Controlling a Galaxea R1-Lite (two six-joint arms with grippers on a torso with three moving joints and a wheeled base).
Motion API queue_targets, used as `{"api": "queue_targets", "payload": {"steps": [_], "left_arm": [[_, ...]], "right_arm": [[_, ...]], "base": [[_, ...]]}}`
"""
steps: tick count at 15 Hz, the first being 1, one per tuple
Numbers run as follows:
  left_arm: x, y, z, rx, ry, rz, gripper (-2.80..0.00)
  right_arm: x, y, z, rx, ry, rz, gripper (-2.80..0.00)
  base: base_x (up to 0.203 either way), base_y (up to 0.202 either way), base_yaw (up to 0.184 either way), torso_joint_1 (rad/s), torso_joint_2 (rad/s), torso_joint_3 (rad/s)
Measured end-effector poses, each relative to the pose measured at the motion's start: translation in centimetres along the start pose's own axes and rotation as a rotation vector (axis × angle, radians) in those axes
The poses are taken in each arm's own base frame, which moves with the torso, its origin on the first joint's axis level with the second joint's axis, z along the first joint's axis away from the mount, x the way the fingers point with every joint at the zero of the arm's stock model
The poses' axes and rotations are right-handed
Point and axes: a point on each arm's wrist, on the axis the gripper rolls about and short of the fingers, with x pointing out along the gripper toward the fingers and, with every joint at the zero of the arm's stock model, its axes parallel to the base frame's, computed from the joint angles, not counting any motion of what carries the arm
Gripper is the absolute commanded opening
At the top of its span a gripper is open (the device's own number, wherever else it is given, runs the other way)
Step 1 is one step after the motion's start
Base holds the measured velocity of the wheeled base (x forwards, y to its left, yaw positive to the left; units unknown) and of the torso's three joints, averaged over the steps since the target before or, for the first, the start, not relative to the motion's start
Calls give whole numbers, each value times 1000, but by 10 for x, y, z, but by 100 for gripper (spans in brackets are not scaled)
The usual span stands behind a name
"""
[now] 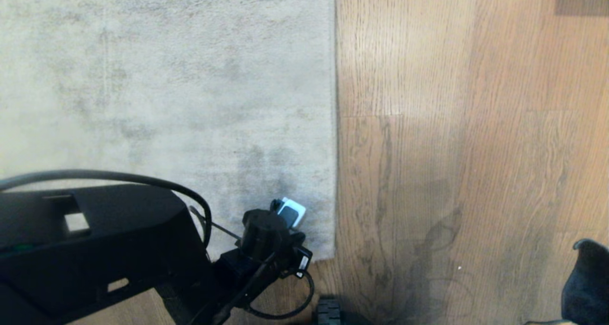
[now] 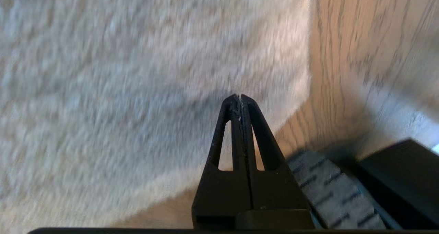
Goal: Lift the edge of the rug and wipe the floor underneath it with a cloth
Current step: Lay down the carpet
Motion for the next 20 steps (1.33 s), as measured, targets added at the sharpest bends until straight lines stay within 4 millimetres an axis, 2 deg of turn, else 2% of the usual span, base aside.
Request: {"api": "queue_targets", "payload": {"steps": [7,12,16,20], "left_arm": [[23,-1,-6,-4,7,10,-280],[30,-2,-8,-2,9,11,-280],[20,-1,0,-5,-3,7,-280],[-8,5,16,-14,-51,14,-280]], "right_arm": [[0,0,0,0,1,0,-280],[0,0,0,0,1,0,-280],[0,0,0,1,0,0,-280],[0,0,0,0,0,0,-280]], "base": [[0,0,0,0,0,0],[0,0,0,0,0,0],[0,0,0,0,0,0],[0,0,0,0,0,0]]}}
